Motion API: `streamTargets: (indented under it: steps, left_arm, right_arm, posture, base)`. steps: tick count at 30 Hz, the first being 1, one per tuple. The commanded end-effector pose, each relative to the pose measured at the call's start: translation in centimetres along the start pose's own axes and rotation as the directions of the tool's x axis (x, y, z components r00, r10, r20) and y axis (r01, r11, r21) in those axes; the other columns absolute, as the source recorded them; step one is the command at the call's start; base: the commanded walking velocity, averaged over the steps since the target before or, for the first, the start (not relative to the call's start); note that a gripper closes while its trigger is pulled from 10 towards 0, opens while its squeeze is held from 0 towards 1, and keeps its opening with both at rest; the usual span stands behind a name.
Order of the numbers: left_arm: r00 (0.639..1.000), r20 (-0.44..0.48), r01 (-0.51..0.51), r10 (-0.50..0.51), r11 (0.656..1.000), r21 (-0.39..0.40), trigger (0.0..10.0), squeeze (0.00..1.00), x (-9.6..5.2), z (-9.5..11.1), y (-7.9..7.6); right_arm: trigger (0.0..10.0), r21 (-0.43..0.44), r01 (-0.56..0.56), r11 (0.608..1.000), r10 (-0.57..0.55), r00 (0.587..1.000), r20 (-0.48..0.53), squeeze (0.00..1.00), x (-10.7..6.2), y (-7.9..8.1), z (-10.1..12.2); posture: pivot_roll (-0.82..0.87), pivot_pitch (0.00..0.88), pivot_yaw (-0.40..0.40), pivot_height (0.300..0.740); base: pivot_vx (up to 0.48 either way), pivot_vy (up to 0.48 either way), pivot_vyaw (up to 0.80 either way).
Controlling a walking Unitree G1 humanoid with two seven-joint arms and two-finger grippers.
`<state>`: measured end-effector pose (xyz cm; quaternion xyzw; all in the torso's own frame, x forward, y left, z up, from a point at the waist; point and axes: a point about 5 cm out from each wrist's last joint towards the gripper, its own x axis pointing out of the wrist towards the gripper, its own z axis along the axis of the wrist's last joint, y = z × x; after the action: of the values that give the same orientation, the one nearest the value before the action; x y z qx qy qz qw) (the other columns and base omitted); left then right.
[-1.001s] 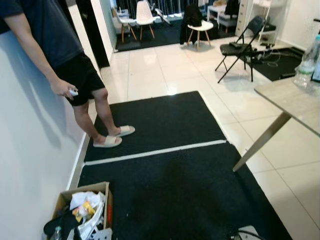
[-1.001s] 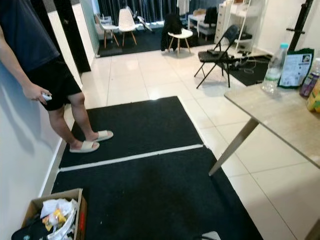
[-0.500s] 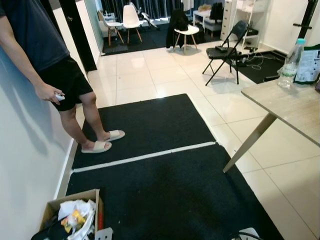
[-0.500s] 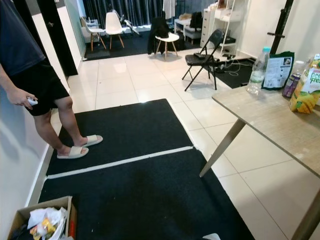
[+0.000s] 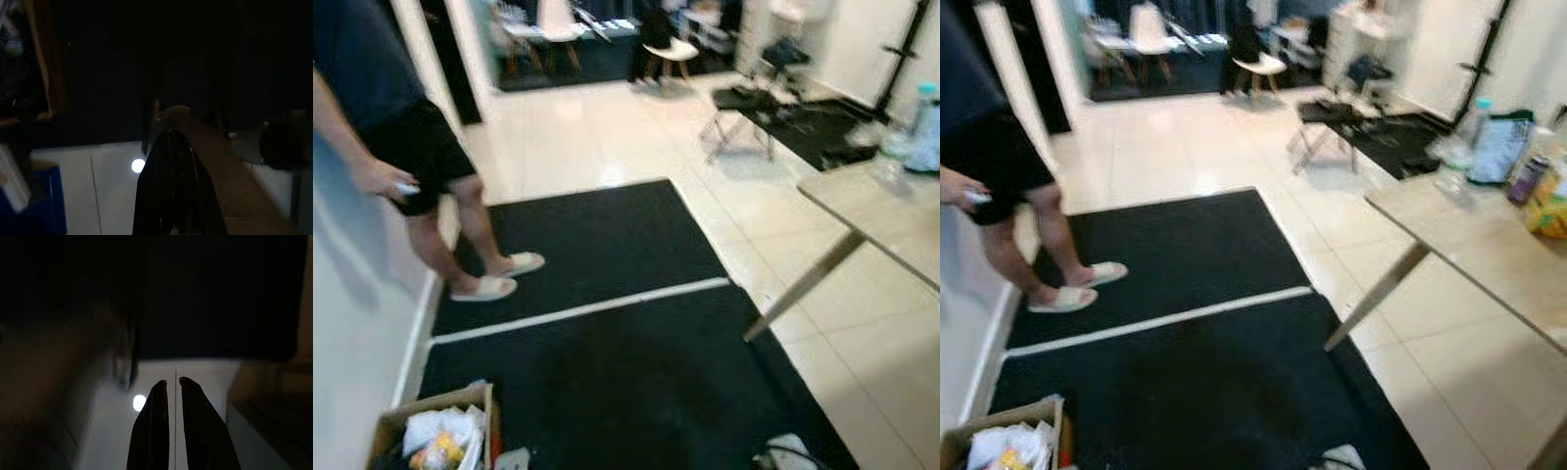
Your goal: Restocking fridge
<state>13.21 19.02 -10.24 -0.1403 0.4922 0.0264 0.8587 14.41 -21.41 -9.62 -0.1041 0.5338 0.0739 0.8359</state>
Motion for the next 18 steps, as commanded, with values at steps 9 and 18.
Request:
streamTargets:
  steps: [9, 18]
  left_arm:
    - [1.0, 0.0, -0.001, 0.001, 1.0, 0.016, 10.0, 0.0, -0.03, 0.06, 0.12]
    - [1.0, -0.004, 0.0, 0.0, 1.0, 0.029, 10.0, 0.0, -0.08, 0.03, 0.27]
  right_arm:
    - [10.0, -0.013, 0.029, 0.999, -0.029, 0.999, -0.025, 0.0, -0.12, -0.55, -0.42]
    - [10.0, -0.029, 0.02, 0.999, -0.022, 0.998, -0.051, 0.0, -0.12, -0.29, -0.87]
  posture:
    - [-0.11, 0.0, 0.058, 0.74]
    - [-0.11, 0.0, 0.058, 0.74]
  base:
    - [0.324, 0.0, 0.0]
    - [0.321, 0.0, -0.09]
